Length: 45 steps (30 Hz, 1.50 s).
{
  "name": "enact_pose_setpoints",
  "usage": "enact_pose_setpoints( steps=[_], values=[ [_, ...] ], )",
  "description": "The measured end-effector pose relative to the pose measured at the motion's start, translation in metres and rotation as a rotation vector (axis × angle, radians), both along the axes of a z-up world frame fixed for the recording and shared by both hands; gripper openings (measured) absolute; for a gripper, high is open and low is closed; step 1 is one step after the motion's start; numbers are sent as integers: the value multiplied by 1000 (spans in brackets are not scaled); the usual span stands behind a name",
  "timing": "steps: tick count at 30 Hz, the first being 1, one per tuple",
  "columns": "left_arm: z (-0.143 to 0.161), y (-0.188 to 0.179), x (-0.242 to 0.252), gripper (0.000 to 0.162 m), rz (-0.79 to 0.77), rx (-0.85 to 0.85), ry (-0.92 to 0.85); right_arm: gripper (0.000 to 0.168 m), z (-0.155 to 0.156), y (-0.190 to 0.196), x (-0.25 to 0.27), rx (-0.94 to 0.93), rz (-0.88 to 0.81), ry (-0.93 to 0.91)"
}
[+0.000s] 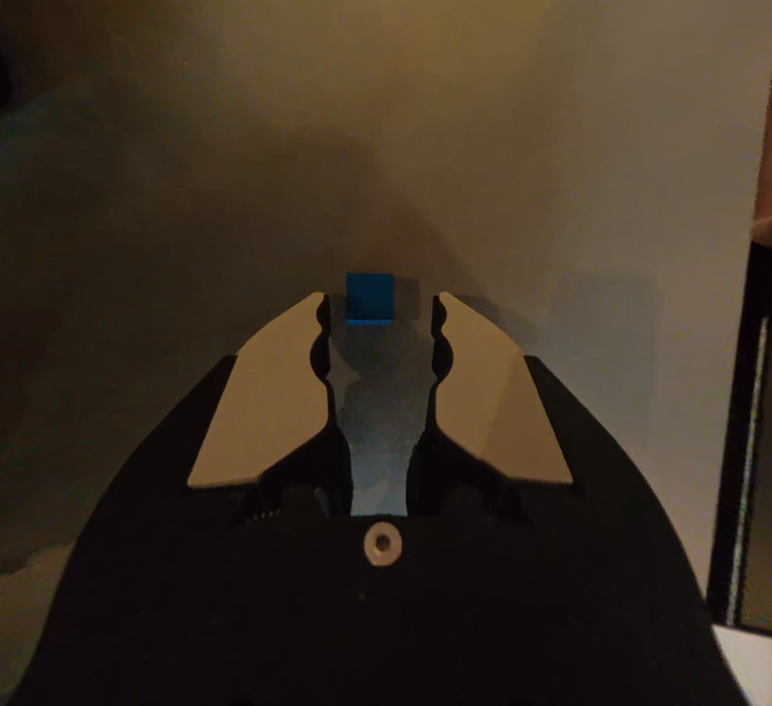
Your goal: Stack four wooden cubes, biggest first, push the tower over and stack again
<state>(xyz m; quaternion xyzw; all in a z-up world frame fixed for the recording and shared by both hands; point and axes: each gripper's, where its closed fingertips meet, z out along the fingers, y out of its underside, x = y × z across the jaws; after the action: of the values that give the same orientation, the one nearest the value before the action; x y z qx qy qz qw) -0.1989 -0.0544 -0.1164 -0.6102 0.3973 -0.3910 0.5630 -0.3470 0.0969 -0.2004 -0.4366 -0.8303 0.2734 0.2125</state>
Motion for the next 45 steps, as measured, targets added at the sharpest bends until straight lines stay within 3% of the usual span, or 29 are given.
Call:
enact_pose_setpoints(
  steps=[6,9,18,26,36,45],
  values=[
    [-1,-1,1,139,-4,2,12,39,-5,-2,-3,-33,5,10],
    [-1,0,1,139,-4,2,11,22,-5,-6,-1,-33,20,-5],
    [-1,0,1,139,-4,0,10,22,0,-3,6,25,-12,-24],
    [-1,0,1,138,-4,-3,8,22,46,-5,33,61,-98,38],
    [0,0,0,138,-1,-7,1,22,115,-22,104,127,-216,115],
    [0,1,0,138,1,-7,1,22,144,-54,153,87,-291,139]
  ],
)
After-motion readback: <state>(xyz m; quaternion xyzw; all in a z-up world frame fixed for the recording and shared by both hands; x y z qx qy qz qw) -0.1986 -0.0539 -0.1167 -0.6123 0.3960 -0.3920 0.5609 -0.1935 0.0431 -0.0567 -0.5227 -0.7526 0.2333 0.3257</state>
